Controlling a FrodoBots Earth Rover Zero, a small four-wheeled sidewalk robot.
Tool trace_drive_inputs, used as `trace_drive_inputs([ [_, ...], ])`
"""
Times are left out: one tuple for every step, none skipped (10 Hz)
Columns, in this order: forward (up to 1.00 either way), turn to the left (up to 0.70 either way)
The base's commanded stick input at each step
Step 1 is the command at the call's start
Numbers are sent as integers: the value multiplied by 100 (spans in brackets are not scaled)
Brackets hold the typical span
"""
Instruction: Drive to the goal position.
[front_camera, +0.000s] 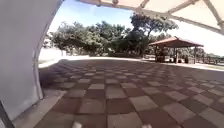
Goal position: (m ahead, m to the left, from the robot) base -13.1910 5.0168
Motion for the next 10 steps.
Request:
trace_drive_inputs([
  [0,0],
  [0,0],
  [0,0],
  [0,0],
  [0,-23],
  [0,-70],
  [0,-70],
  [0,-70],
  [0,-70],
  [0,-70],
])
